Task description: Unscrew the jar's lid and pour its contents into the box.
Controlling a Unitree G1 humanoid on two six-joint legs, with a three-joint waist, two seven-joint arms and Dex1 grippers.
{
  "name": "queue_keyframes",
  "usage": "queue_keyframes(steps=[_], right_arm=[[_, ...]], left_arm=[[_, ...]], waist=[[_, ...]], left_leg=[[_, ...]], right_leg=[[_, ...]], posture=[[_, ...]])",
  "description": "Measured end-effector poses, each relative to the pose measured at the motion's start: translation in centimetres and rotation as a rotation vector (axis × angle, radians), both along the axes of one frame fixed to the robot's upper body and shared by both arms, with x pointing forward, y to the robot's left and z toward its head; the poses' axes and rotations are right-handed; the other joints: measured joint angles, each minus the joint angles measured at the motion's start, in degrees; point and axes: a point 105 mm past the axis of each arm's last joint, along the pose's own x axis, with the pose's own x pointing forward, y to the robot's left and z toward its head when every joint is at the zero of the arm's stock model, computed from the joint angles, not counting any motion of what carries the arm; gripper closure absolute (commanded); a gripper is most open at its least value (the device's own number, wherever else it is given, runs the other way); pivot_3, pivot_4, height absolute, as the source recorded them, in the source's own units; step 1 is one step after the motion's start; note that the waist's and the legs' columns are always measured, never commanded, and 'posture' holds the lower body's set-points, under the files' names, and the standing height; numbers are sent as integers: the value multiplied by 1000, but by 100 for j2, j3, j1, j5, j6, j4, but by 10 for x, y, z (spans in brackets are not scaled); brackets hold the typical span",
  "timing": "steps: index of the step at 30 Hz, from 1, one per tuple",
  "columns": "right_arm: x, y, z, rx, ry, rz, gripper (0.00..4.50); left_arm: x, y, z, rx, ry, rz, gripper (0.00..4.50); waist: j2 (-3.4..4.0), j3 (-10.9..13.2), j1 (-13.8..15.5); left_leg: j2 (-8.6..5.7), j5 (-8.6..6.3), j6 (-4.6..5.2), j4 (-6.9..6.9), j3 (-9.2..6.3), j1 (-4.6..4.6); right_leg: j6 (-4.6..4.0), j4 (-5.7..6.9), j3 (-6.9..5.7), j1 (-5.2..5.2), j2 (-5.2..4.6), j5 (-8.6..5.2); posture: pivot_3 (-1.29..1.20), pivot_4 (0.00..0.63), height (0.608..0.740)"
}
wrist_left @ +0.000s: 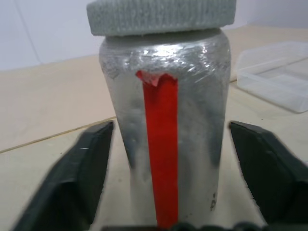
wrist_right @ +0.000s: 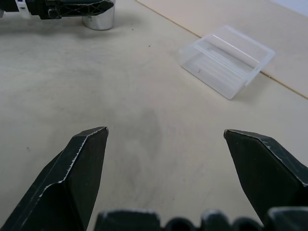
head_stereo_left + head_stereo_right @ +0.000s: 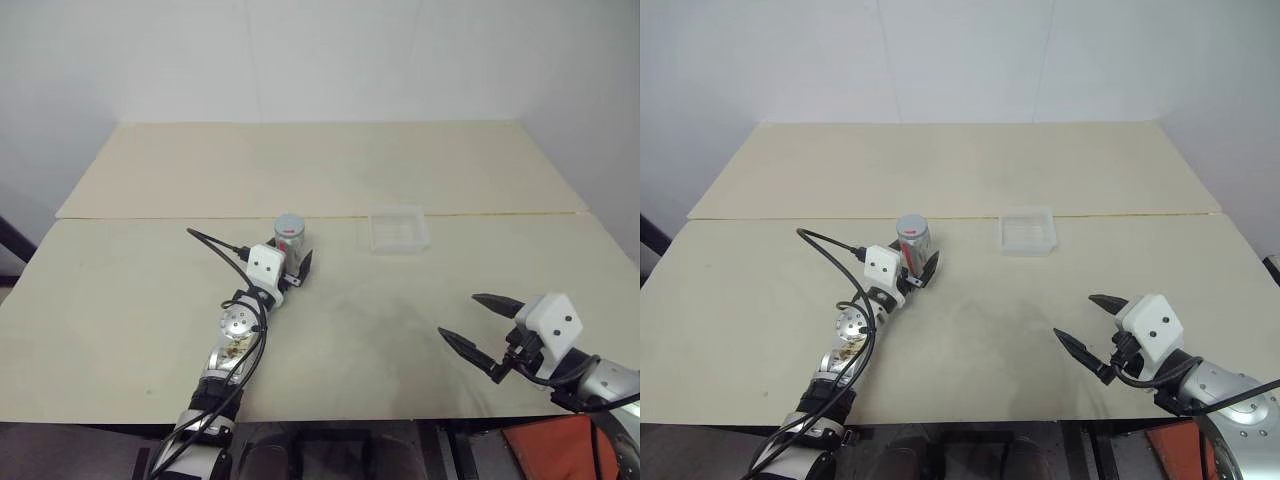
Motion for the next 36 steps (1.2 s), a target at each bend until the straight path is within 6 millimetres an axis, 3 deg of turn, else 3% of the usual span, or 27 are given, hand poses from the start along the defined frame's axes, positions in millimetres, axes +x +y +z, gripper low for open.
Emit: queue_keyframes(steps=[3,9,13,18,25,36], right_arm=[[0,0,0,1,-1,0,0],[1,0,1,3,-6,-2,0],[10,7,13,34,-68,-14,0],[27,52,33,186,-146,20,0],[52,127,62,375,-262,50,0],[53,153,55,374,-230,117,0]], left_arm=[[1,-2,1,2,-14,-1,2487],[2,-3,1,3,-11,-9,2524],[1,1,2,12,-11,-20,2524],[-7,-1,13,10,-3,-126,2524],[-39,-17,25,11,25,-365,2524],[-60,-43,27,0,55,-484,2524]], waist=[[0,0,7],[0,0,14],[1,-1,0],[2,-1,-60],[4,-2,-40],[5,-3,-73]], left_leg=[[0,0,0,0,0,0],[0,0,1,0,0,3],[0,0,-1,0,-1,3],[2,16,-27,-1,-1,-4],[-1,21,-35,1,-5,-17],[2,26,-43,-1,-6,-18]], right_leg=[[0,0,0,1,0,0],[0,1,-1,2,0,0],[0,3,-1,0,0,0],[0,6,0,-10,1,0],[0,16,-13,-15,4,0],[1,13,-17,-15,18,1]], posture=[[0,150,740],[0,150,740],[0,150,740],[0,150,740],[0,150,740],[0,150,740]])
